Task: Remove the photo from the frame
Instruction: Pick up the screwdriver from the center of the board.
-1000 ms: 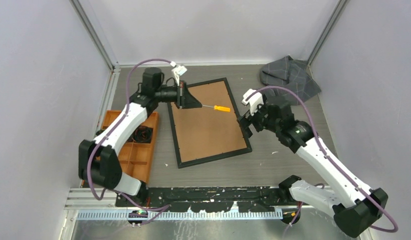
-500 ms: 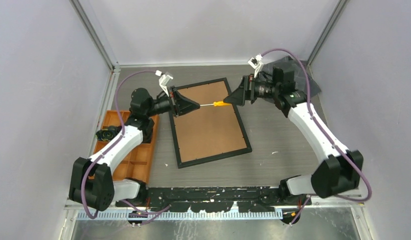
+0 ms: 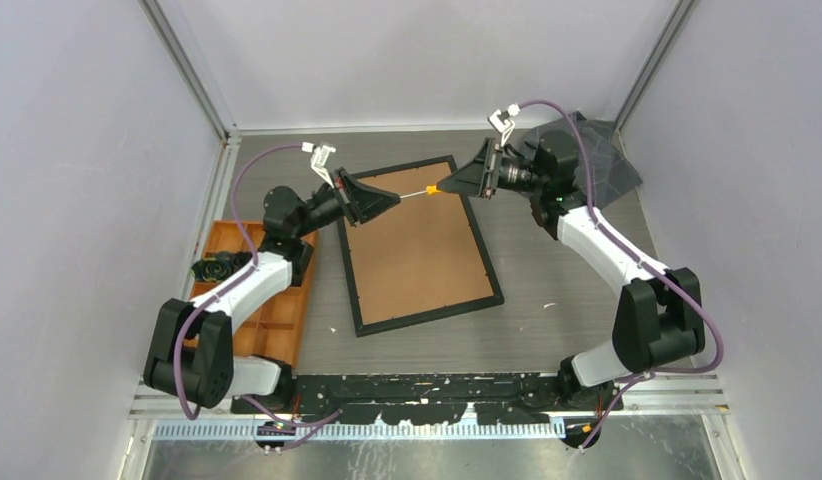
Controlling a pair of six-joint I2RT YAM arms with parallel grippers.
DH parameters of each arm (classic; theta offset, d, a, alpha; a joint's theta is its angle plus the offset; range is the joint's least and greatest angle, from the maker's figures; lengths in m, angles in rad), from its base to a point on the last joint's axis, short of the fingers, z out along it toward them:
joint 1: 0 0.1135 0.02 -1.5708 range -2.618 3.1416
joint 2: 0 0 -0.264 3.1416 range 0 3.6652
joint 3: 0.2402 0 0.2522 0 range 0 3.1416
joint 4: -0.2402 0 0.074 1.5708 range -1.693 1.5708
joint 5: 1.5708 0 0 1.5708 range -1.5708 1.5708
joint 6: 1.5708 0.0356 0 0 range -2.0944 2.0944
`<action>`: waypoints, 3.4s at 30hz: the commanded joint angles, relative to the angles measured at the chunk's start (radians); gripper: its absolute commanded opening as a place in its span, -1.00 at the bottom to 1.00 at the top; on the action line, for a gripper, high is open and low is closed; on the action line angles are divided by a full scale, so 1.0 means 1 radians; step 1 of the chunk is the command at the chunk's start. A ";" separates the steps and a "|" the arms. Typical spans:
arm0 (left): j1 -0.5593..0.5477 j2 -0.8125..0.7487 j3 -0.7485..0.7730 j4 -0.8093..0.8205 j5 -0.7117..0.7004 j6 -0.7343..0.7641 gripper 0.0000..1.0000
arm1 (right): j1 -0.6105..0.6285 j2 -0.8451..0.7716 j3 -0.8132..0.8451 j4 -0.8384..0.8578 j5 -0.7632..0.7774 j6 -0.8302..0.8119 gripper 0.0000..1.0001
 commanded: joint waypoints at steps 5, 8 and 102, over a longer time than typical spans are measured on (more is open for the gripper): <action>-0.018 0.052 -0.022 0.112 -0.054 -0.009 -0.99 | 0.054 0.063 -0.051 0.250 -0.034 0.143 0.72; -0.031 0.068 -0.024 0.111 -0.061 -0.001 -0.99 | 0.072 0.068 -0.054 0.257 -0.040 0.145 0.70; -0.024 0.057 0.043 -0.216 -0.071 0.165 -0.71 | 0.088 0.085 -0.009 -0.020 -0.232 -0.097 -0.99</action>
